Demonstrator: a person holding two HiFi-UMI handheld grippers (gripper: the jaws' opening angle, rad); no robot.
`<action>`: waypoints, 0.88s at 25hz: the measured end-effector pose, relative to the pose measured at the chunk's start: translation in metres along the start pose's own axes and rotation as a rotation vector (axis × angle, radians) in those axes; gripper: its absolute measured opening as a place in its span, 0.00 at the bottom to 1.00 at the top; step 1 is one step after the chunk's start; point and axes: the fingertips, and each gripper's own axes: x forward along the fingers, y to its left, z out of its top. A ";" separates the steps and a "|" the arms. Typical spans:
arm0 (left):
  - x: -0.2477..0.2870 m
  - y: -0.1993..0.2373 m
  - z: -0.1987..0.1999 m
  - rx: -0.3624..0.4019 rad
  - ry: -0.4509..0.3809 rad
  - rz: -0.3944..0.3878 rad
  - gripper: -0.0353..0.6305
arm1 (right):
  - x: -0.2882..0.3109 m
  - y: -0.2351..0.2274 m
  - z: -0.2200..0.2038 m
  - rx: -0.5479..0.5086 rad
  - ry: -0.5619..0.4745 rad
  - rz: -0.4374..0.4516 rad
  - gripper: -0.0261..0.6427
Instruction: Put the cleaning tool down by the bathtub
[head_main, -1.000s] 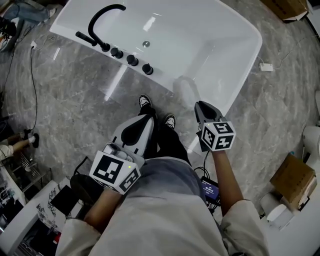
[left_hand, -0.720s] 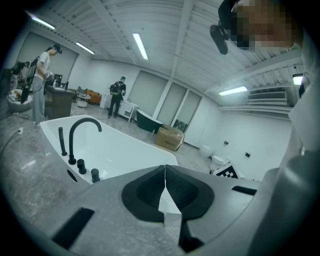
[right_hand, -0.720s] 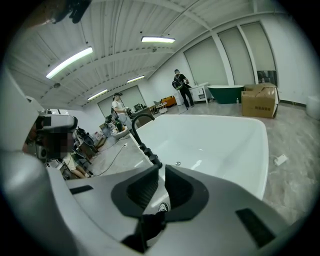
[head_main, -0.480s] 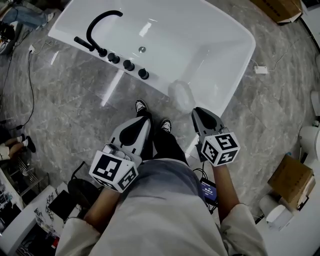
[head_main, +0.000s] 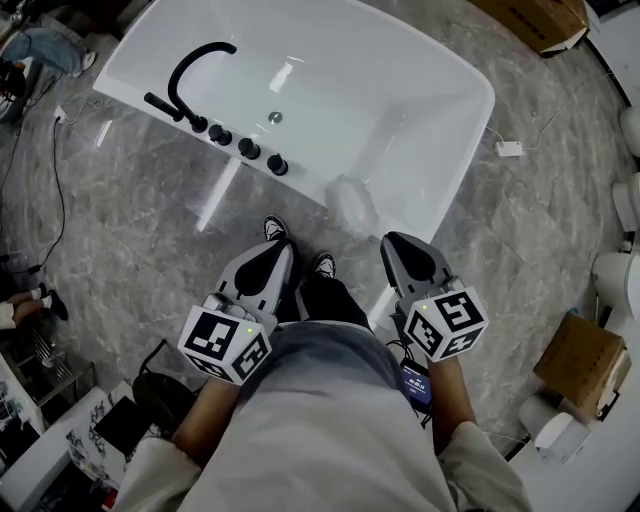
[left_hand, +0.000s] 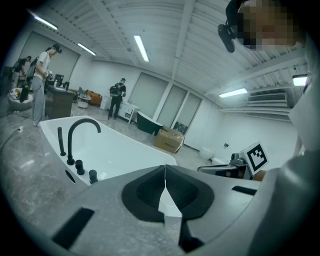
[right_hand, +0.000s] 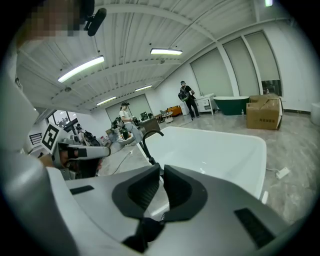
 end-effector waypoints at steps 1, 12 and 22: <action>0.001 -0.001 0.001 0.003 -0.001 -0.004 0.07 | -0.003 0.002 0.004 -0.003 -0.009 0.000 0.08; -0.001 -0.011 0.034 0.052 -0.054 -0.053 0.07 | -0.037 0.019 0.036 -0.021 -0.093 -0.034 0.07; -0.005 -0.031 0.053 0.086 -0.095 -0.086 0.07 | -0.058 0.016 0.054 -0.054 -0.144 -0.086 0.06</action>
